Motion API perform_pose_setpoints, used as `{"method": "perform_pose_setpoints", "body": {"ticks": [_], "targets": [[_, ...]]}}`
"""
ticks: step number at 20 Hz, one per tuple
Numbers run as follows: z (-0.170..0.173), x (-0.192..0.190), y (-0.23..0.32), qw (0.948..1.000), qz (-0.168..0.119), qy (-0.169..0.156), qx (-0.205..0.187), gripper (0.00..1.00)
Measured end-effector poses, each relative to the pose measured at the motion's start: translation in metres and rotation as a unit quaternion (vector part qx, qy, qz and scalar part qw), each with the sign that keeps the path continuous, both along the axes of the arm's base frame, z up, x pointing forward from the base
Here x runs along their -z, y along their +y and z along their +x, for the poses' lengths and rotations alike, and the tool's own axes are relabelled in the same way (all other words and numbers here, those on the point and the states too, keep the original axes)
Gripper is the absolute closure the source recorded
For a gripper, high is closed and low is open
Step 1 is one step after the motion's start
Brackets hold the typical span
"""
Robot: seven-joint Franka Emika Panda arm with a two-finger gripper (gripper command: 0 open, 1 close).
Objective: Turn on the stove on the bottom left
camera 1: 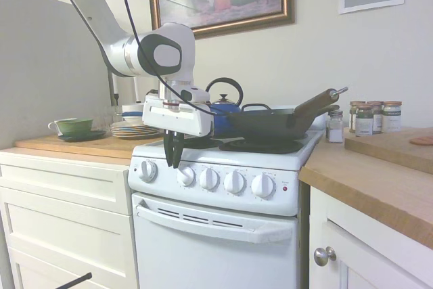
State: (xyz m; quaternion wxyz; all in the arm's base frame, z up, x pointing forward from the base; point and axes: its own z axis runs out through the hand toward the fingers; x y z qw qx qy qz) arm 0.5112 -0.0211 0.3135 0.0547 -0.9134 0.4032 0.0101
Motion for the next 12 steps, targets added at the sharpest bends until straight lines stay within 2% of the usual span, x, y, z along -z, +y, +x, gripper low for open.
{"method": "perform_pose_setpoints", "body": {"ticks": [3,12], "targets": [[-0.004,-0.01,-0.001,1.0,-0.002,-0.005,-0.001,1.0],[-0.006,0.008,-0.004,0.9993,-0.035,0.005,0.012,1.0]]}}
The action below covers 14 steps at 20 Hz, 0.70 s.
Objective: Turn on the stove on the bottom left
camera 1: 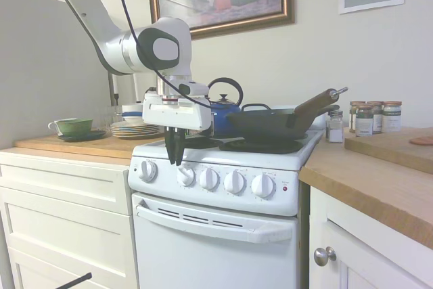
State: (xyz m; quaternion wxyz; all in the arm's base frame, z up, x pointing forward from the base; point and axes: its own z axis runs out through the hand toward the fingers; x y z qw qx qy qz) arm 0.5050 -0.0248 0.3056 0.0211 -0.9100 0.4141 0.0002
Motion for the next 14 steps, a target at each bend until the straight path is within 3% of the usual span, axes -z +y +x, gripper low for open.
{"method": "perform_pose_setpoints", "body": {"ticks": [14], "targets": [[0.0038,0.0098,-0.0022,1.0,-0.002,-0.008,0.004,1.0]]}}
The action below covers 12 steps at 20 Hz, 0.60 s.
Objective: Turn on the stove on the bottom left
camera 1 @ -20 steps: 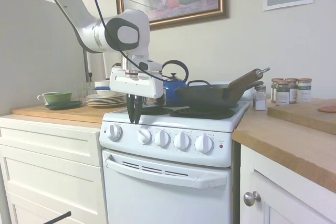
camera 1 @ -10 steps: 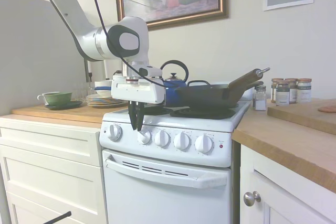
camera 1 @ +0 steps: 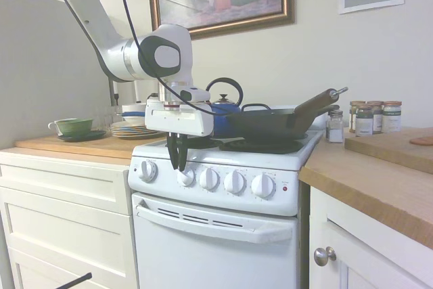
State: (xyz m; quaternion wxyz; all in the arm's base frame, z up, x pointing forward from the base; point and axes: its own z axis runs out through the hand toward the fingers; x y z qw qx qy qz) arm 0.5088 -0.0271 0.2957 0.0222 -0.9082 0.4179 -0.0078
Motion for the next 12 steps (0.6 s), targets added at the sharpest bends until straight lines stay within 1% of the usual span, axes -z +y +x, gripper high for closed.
{"method": "perform_pose_setpoints", "body": {"ticks": [4,9,12], "targets": [[0.0003,0.0,-0.0016,1.0,0.001,0.0,0.003,1.0],[0.0016,0.0003,-0.0018,0.9998,0.017,0.0,0.005,1.0],[0.0046,0.0007,-0.0023,0.9998,0.02,0.002,0.005,1.0]]}}
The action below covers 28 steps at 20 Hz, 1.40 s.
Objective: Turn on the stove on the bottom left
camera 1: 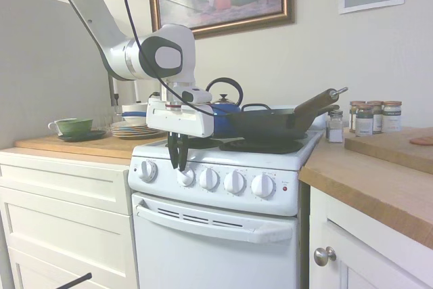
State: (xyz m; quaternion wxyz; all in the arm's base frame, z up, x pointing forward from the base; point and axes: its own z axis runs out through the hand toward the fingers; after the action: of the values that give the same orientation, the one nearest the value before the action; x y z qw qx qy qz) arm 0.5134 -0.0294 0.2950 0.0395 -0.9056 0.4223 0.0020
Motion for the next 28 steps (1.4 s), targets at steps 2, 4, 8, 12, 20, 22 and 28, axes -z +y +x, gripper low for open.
{"method": "perform_pose_setpoints", "body": {"ticks": [2,4,8,12,20,22,28], "targets": [[0.002,0.001,-0.001,1.0,0.002,0.004,0.0,1.0],[0.002,0.004,-0.002,1.0,0.003,0.008,-0.001,1.0],[0.002,0.022,0.001,0.9997,0.003,0.024,-0.004,1.0],[0.003,0.031,0.006,0.9994,-0.011,0.032,0.0,1.0],[0.0,0.035,0.018,0.9966,-0.075,0.03,0.013,1.0],[0.0,0.036,0.019,0.9965,-0.078,0.029,0.012,1.0],[-0.002,0.037,0.023,0.9968,-0.075,0.028,0.001,1.0]]}}
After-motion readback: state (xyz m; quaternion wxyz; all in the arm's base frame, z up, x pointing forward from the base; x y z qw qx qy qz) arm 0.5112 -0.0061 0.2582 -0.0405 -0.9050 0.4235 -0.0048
